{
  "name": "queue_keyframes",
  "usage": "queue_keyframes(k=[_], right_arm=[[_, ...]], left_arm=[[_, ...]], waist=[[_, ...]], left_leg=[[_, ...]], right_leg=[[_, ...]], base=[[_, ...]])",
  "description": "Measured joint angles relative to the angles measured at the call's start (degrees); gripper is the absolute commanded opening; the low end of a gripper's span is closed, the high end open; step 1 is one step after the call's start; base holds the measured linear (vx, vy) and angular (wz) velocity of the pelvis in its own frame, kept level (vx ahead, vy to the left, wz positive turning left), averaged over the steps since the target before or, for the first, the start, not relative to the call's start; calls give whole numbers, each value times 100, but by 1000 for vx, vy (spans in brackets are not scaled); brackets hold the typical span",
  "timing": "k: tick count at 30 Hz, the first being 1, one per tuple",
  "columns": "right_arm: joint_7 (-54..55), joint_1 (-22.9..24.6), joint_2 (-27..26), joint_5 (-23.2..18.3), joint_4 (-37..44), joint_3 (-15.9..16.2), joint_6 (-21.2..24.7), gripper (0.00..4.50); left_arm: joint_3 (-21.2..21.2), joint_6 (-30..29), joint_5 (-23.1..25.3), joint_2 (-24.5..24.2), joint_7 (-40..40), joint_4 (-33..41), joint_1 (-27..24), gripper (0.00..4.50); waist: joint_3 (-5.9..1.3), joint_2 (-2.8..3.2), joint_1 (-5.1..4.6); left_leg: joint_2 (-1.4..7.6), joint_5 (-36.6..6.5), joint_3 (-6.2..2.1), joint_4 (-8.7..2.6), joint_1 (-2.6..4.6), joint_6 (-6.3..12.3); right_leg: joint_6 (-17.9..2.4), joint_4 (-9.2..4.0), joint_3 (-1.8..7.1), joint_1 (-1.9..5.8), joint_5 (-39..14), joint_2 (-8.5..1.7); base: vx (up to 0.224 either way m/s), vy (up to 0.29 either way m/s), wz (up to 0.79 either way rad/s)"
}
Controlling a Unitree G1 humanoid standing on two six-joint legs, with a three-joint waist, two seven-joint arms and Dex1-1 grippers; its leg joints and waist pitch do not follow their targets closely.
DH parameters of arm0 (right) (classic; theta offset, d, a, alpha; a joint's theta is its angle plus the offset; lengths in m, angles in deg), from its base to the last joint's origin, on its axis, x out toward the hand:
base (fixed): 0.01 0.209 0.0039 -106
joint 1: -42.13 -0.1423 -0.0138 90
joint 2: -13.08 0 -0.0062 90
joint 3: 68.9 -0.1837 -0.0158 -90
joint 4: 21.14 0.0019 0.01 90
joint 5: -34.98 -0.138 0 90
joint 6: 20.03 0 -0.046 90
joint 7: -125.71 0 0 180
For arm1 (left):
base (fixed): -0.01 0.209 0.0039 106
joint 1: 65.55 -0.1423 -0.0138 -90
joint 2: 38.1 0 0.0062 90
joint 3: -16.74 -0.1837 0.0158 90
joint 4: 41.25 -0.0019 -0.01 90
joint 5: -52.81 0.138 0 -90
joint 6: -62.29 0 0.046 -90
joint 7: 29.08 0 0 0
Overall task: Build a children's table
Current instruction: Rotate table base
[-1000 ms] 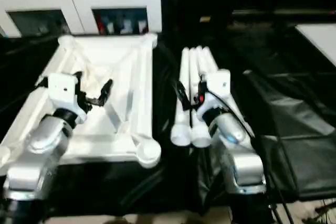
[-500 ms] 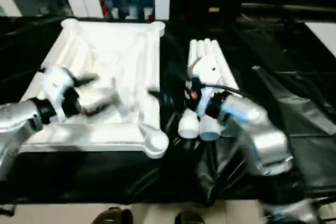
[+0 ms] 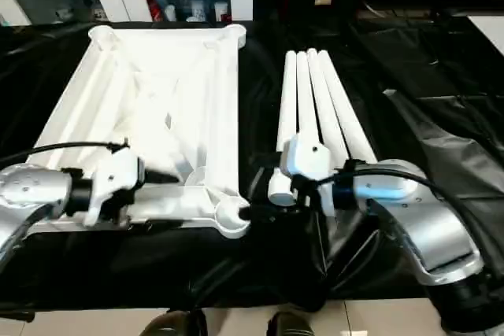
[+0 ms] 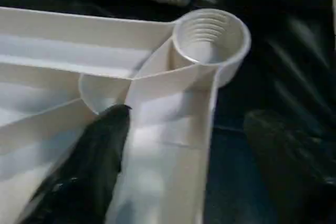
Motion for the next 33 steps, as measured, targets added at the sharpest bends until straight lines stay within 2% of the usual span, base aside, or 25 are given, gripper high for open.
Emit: queue_keyframes(k=[1, 3, 5, 8, 11, 13, 17, 18, 19, 23, 25, 27, 30, 33], right_arm=[[1, -10, -1, 32, -6, 37, -6, 419], [5, -24, -10, 84, -6, 105, -39, 419], [17, -36, -15, 120, -7, 131, -46, 419], [58, -78, -14, 261, -25, 157, -55, 419], [60, -84, -14, 345, -56, 195, -100, 419], [49, -84, -12, 366, -74, 267, -105, 419], [-20, -83, -1, 342, -71, 320, -75, 419], [-82, -83, 22, 319, -62, 327, -51, 419], [-120, -82, 43, 310, -51, 332, -37, 419], [-169, -81, 51, 313, -21, 348, -30, 419], [-180, -81, 51, 319, -21, 370, -33, 419], [-180, -81, 51, 329, -21, 371, -38, 419], [-179, -81, 50, 337, -21, 375, -49, 419], [-181, -81, 45, 341, -22, 378, -51, 419]], left_arm=[[-20, -4, 9, -10, -6, 21, -20, 358], [-77, -22, 38, -36, -9, 64, -115, 326], [-139, -51, 96, -63, -10, 70, -169, 322], [-281, -79, 325, -72, 98, 62, -197, 285], [-322, 14, 545, -60, 241, -20, -196, 277], [-358, 34, 691, -45, 362, -185, -190, 251], [-374, -11, 722, -45, 372, -200, -168, 236], [-373, -42, 704, -46, 368, -186, -164, 206], [-373, -57, 684, -50, 357, -179, -164, 194], [-373, -113, 680, -75, 317, -170, -166, 179], [-373, -114, 682, -75, 317, -170, -166, 149], [-373, -119, 683, -75, 317, -170, -166, 145], [-373, -181, 688, -80, 320, -169, -168, 106], [-373, -258, 687, -85, 316, -148, -203, 95]], waist=[[0, 0, -1], [-1, -1, -2], [0, -8, -1], [0, -19, 5], [-5, -28, 8], [-9, -36, 2], [-12, -46, 3], [-12, -47, 4], [-12, -47, 4], [-13, -49, 5], [-13, -49, 5], [-13, -49, 5], [-14, -51, 6], [-16, -54, 5]], left_leg=[[1, 1, 4, 0, 0, -1], [2, 1, 9, 0, 0, -1], [2, 2, 10, -2, -1, 0], [2, 2, 11, -2, -2, 0], [2, 3, 12, -2, -3, 2], [2, 6, 12, -2, -3, 7], [2, 6, 13, -1, -3, 7], [2, 6, 13, -1, -3, 7], [2, 7, 13, -1, -3, 8], [3, 7, 13, -1, -3, 8], [3, 7, 13, -1, -3, 8], [3, 7, 13, -1, -3, 8], [3, 7, 13, 0, -3, 8], [3, 7, 13, 0, -3, 8]], right_leg=[[0, 0, 1, 0, 0, 0], [0, -1, 3, -1, 0, 0], [0, -1, 4, -2, 0, -1], [0, -2, 2, -3, 0, -1], [0, -2, 3, -2, 0, -1], [0, -2, 2, -2, 0, -1], [-1, -2, 4, -2, 1, -1], [-1, -2, 3, -2, 1, -2], [-1, -2, 3, -2, 1, -2], [-1, -1, 2, -2, 1, -1], [-1, -1, 2, -2, 1, -1], [-1, -1, 2, -2, 1, -2], [-1, -1, 2, -2, 1, -1], [-1, -1, 2, -2, 1, -2]], base=[[0, 0, 0], [0, 0, 0], [0, 0, 0], [0, 0, 0], [0, 0, 0], [0, 0, 0], [0, 0, 0], [0, 0, 0], [0, 0, 0], [0, 0, 0], [0, 0, 0], [0, 0, 0], [0, 0, 0], [0, 0, 0]])
